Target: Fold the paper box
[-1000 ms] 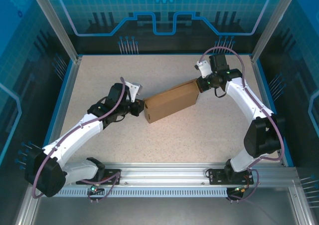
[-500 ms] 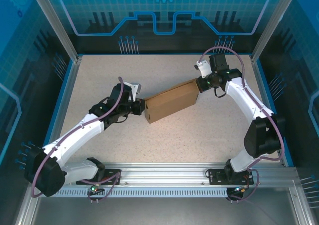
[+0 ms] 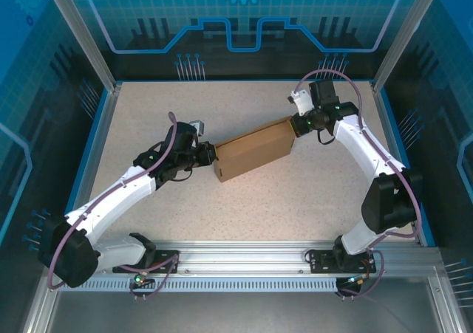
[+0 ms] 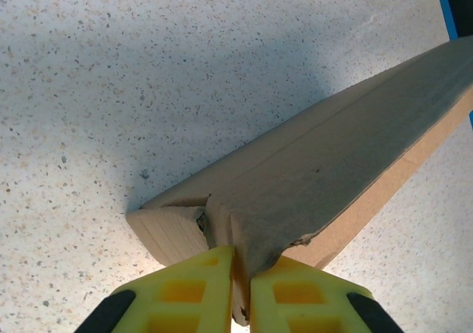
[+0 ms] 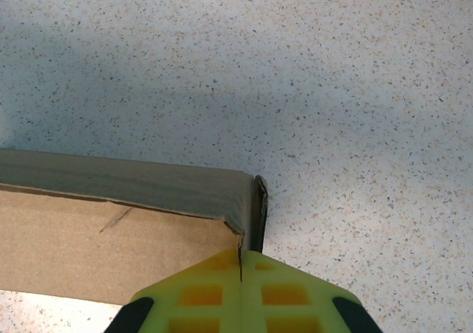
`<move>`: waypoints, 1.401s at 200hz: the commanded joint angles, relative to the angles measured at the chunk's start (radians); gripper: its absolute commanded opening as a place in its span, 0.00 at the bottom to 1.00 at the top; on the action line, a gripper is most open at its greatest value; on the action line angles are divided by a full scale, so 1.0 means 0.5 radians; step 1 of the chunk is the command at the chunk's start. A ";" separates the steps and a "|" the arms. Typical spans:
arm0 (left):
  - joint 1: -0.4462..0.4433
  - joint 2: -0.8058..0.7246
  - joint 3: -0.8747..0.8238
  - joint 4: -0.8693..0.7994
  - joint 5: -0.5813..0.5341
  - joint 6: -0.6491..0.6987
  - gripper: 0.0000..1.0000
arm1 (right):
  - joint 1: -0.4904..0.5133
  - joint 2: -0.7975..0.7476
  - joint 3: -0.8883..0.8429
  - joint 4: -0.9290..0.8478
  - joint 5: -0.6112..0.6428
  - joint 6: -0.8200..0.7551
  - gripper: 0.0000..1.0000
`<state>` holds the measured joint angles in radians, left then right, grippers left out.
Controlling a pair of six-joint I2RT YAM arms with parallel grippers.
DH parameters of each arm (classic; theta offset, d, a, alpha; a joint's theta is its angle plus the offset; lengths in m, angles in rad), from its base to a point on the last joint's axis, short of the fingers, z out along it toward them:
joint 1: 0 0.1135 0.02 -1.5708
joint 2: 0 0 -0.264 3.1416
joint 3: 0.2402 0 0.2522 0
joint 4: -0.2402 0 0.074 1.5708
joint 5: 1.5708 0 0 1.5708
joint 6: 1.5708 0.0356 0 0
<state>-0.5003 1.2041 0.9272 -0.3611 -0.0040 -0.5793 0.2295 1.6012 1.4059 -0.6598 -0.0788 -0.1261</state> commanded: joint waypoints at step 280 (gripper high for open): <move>-0.224 -0.058 -0.122 0.127 -0.369 -0.113 0.27 | 0.029 -0.104 -0.314 0.162 0.010 -0.041 0.01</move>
<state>-0.6064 1.2068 0.8845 -0.3077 -0.1658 -0.6971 0.2302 1.5558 1.2819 -0.5270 -0.0753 -0.1326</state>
